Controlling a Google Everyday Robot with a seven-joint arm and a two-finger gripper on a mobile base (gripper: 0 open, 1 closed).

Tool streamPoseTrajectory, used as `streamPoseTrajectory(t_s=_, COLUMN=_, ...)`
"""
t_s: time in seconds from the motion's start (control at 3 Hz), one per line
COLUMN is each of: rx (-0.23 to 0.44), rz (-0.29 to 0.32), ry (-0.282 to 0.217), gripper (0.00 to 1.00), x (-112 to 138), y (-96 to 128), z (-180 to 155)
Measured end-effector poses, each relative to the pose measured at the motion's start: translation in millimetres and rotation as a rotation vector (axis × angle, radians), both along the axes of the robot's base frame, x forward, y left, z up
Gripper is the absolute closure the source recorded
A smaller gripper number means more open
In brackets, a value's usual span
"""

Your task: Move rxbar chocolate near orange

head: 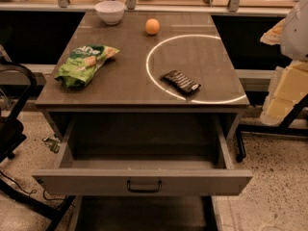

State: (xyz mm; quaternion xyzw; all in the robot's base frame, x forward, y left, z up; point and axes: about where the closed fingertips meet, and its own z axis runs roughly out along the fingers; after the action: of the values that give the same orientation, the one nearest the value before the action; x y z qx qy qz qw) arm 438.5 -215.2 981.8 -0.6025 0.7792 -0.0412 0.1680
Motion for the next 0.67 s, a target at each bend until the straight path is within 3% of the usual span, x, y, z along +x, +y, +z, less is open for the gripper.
streamPoseTrajectory(t_s=0.33, rx=0.0, rz=0.0, ry=0.0, gripper=0.0, x=0, y=0, z=0)
streamPoseTrajectory(t_s=0.67, rx=0.031, rz=-0.009, ry=-0.034, gripper=0.0, x=13, y=4, z=-2)
